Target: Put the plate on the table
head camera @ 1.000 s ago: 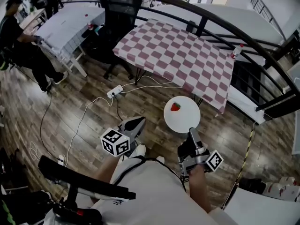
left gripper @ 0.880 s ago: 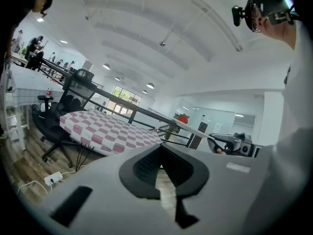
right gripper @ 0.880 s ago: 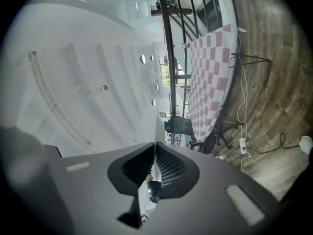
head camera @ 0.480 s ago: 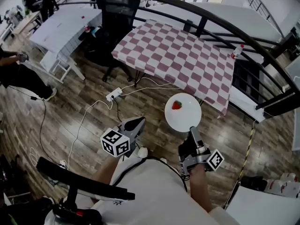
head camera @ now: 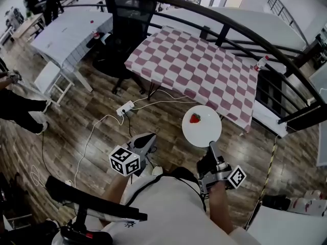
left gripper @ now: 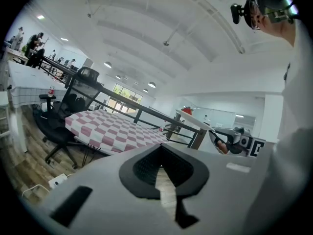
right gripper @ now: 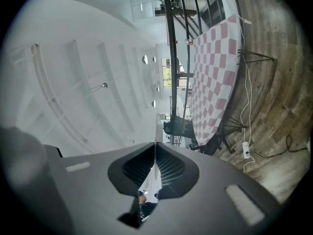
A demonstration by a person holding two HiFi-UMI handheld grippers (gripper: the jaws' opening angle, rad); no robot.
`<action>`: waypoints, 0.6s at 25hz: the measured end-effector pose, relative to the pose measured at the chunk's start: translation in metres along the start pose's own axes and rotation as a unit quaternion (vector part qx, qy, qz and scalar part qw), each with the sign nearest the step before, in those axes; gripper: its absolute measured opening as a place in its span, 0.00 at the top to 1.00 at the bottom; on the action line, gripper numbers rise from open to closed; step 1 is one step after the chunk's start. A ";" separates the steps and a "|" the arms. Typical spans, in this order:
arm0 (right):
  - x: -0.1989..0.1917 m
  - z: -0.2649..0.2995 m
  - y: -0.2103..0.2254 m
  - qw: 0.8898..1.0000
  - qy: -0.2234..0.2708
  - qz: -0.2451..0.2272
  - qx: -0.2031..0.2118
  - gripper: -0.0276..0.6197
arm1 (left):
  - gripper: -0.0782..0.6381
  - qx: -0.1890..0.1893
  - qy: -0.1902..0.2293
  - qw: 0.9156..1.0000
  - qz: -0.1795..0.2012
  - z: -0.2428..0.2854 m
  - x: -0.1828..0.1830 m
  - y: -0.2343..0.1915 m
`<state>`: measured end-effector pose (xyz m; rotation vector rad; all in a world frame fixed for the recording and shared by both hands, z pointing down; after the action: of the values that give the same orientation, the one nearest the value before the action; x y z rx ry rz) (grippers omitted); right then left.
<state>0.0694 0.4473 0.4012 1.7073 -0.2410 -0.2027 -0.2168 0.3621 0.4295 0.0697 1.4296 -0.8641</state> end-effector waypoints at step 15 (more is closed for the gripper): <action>0.045 0.050 0.016 1.000 -0.021 0.013 0.002 0.93 | 0.88 0.024 0.001 1.000 -0.005 0.042 0.009 -0.020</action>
<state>0.0981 0.3853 0.4093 1.7042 -0.2938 -0.2192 -0.1943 0.3217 0.4386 0.0989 1.4132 -0.9068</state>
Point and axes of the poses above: the fingertips, and each gripper's own axes: z forward along the fingers, y to its right, x out of its top, the point moved 7 cm from there along -z, backward along the fingers, and after that the axes turned 1 degree about y, right-handed, at the moved point
